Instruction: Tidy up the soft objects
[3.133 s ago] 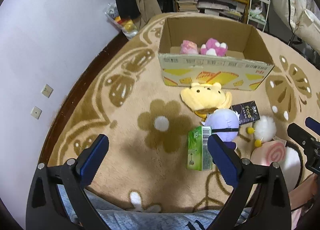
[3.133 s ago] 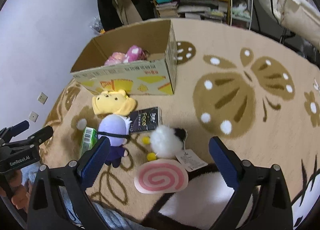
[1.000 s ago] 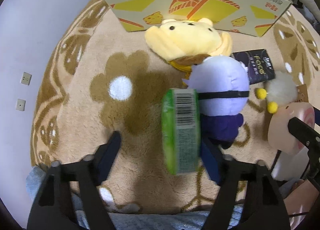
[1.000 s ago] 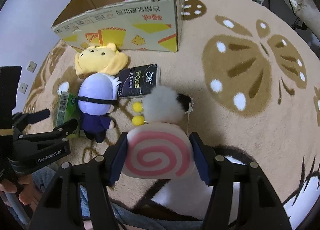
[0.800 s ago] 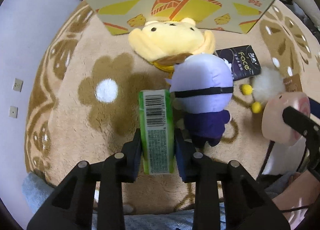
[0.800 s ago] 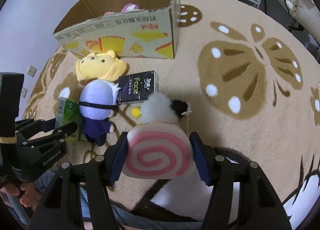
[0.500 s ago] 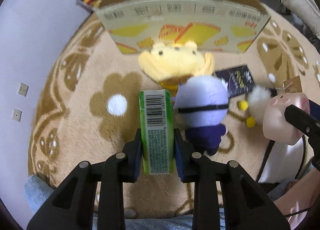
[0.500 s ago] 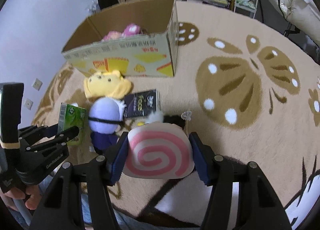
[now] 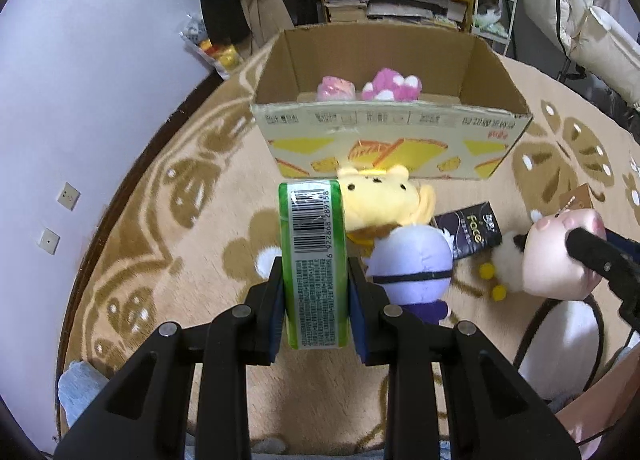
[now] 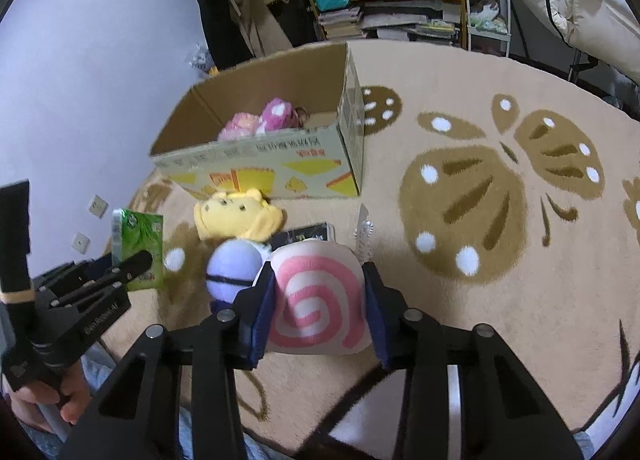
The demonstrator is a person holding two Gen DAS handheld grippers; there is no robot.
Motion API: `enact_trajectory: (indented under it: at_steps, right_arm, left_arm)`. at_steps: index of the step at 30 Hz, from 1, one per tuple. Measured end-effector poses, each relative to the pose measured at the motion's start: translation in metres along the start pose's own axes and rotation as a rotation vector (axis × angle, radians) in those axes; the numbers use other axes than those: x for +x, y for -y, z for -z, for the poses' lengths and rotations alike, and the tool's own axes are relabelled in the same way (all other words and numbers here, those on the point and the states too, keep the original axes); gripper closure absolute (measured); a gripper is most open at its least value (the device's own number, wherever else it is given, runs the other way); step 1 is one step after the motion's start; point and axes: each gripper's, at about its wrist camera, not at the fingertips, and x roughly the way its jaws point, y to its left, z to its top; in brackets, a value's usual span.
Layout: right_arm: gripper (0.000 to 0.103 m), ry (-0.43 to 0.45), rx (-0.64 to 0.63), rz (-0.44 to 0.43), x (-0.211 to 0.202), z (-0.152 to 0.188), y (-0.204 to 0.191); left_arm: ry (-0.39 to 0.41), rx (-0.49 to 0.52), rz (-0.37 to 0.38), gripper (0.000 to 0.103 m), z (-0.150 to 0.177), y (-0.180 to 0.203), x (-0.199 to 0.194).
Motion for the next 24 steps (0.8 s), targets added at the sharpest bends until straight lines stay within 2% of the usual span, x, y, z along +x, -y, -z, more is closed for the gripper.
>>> enact_trajectory:
  at_steps: [5, 8, 10, 18, 24]
  right_arm:
    - [0.059, 0.075, -0.012, -0.038, -0.012, -0.006, -0.005]
    - [0.059, 0.070, -0.015, -0.048, -0.010, -0.007, -0.006]
    - [0.059, 0.034, -0.001, -0.047, -0.002, -0.006, -0.004]
    - [0.052, -0.218, 0.101, -0.022, 0.055, -0.001, 0.013]
    - [0.044, -0.313, 0.129, -0.002, 0.069, 0.010, 0.019]
  left_arm:
    - [0.044, -0.007, -0.014, 0.076, -0.004, -0.002, -0.008]
    - [0.067, -0.017, -0.023, 0.076, -0.008, -0.005, -0.011]
    - [0.070, -0.030, -0.018, 0.076, -0.010, -0.008, -0.011]
    - [0.052, -0.039, -0.018, 0.076, -0.011, -0.009, -0.006]
    - [0.047, -0.033, -0.022, 0.076, -0.010, -0.009, -0.004]
